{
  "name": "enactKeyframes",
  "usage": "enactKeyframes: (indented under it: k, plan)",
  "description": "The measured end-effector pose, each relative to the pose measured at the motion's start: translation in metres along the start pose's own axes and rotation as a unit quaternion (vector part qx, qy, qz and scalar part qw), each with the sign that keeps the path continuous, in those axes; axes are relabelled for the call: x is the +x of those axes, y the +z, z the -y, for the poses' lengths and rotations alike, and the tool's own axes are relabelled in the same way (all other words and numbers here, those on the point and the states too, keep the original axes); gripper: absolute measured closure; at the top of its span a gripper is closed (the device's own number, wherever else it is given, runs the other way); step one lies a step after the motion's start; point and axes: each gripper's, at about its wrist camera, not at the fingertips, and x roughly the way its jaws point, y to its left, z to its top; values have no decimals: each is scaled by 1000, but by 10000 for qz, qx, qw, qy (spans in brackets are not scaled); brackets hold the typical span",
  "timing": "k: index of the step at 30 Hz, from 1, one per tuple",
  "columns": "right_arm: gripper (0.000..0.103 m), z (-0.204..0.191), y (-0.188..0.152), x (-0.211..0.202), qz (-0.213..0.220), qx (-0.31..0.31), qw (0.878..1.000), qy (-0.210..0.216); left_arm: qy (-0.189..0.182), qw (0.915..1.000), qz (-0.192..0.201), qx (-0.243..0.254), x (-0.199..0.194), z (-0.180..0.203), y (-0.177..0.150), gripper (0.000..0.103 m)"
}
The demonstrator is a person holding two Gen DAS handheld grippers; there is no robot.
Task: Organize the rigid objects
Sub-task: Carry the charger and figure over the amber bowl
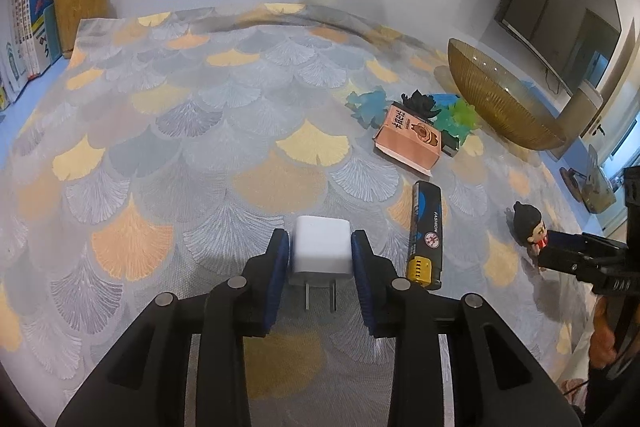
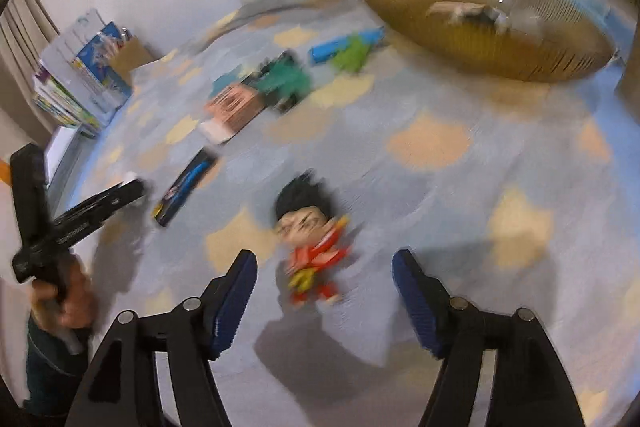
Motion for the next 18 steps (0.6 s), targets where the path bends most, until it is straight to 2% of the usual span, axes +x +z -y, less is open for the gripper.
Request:
enactKeyframes:
  k: [3, 5, 7, 9, 10, 11, 15, 18]
  plan:
    - [31, -22, -1, 9, 69, -281, 9985, -472, 13, 10000, -5, 61, 0, 2, -1, 70]
    - [35, -33, 3, 15, 85, -414, 9967, -699, 61, 9999, -10, 128, 0, 4, -1, 69]
    - [46, -41, 3, 18, 167, -553, 9951, -799, 135, 9997, -13, 187, 0, 7, -2, 69]
    - [64, -46, 1, 20, 233, -719, 9928, -928, 221, 9995, -17, 219, 0, 9, -1, 69]
    - [73, -51, -2, 20, 306, -859, 9905, -1024, 333, 9991, -20, 276, 1, 11, -1, 75]
    - [73, -52, -3, 20, 353, -947, 9893, -1048, 450, 9985, -19, 323, 1, 13, -1, 78]
    - [73, -52, -7, 12, 349, -942, 9939, -453, 384, 9991, 106, 107, -8, 12, 3, 78]
    - [73, -44, 4, -12, 601, -847, 9941, -309, 331, 9985, 387, 205, -29, 27, 21, 78]
